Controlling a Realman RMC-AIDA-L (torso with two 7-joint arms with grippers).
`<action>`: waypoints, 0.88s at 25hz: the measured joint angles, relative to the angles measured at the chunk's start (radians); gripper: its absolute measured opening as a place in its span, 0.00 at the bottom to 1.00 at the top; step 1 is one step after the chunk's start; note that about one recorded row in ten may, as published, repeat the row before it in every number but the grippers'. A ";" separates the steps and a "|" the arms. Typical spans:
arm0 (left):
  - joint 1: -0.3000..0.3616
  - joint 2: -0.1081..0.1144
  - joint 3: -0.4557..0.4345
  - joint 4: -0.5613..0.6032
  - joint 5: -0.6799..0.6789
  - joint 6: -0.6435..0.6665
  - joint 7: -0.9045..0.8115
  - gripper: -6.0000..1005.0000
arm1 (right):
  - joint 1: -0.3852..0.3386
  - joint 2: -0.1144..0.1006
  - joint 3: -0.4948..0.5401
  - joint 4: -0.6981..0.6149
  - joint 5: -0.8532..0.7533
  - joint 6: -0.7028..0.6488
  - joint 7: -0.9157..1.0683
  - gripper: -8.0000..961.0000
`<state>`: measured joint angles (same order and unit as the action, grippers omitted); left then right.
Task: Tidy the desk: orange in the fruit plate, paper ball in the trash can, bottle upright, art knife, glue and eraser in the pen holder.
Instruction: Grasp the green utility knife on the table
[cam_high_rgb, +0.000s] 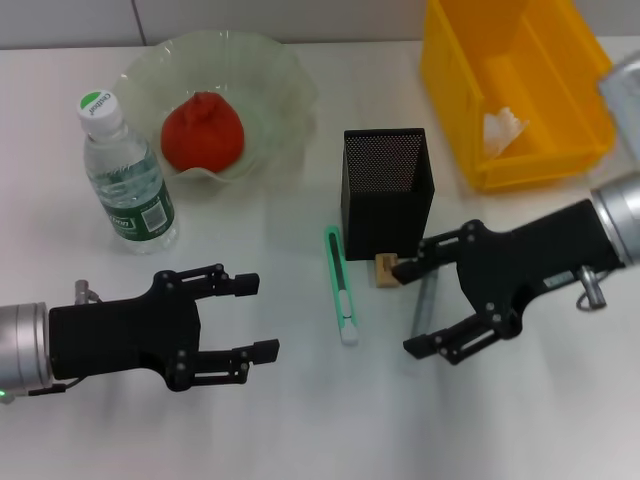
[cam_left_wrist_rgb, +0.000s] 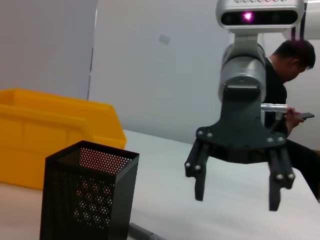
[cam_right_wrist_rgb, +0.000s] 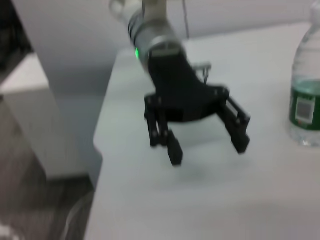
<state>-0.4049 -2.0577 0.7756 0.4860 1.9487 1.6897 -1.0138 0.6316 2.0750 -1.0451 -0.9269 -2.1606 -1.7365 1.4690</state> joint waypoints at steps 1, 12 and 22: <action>0.001 0.000 -0.001 0.001 -0.001 0.002 0.002 0.78 | 0.000 0.000 0.000 0.000 0.000 0.000 0.000 0.86; 0.010 0.003 -0.018 -0.004 -0.007 0.015 -0.012 0.78 | 0.213 0.001 -0.125 -0.085 -0.161 0.009 -0.084 0.87; 0.005 -0.005 -0.023 -0.005 -0.010 0.020 -0.013 0.78 | 0.261 0.009 -0.363 -0.105 -0.161 0.112 -0.221 0.87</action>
<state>-0.4003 -2.0625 0.7523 0.4806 1.9392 1.7093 -1.0268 0.8925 2.0842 -1.4084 -1.0314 -2.3217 -1.6242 1.2477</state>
